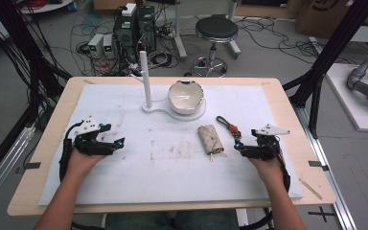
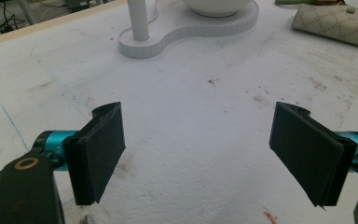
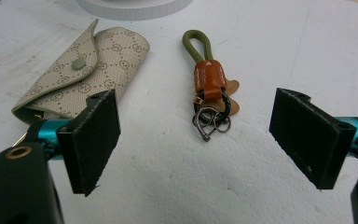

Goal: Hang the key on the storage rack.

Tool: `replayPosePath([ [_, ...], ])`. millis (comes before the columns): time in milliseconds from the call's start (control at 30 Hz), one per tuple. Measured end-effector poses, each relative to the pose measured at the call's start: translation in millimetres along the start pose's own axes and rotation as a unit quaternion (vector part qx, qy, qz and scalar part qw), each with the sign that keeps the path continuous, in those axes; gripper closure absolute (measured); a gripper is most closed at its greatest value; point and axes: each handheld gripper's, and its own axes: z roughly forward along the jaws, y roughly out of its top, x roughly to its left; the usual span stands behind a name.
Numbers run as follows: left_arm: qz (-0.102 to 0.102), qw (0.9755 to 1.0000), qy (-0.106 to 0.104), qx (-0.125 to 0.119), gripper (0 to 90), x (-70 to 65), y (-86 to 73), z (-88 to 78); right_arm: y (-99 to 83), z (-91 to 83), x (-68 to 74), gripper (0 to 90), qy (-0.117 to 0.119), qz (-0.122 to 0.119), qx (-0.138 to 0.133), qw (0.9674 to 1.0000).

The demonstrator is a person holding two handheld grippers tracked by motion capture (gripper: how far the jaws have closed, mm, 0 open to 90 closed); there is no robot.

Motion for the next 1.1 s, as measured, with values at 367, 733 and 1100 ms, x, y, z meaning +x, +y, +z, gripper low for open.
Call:
replayPosePath([
  [367,-0.002,1.0,0.005,0.002,18.0,0.7,-2.9,-4.2,6.8,10.4,1.1,16.6,0.003,-0.004,0.002,1.0],
  [733,-0.001,0.9999,0.004,0.012,18.0,2.6,-6.3,-2.1,21.4,39.3,-9.2,16.6,0.004,-0.001,0.013,0.9999],
  [1100,-0.002,0.9998,0.005,0.017,18.0,3.6,-7.4,-0.1,31.3,60.4,-10.2,29.0,0.007,-0.024,0.03,0.9993],
])
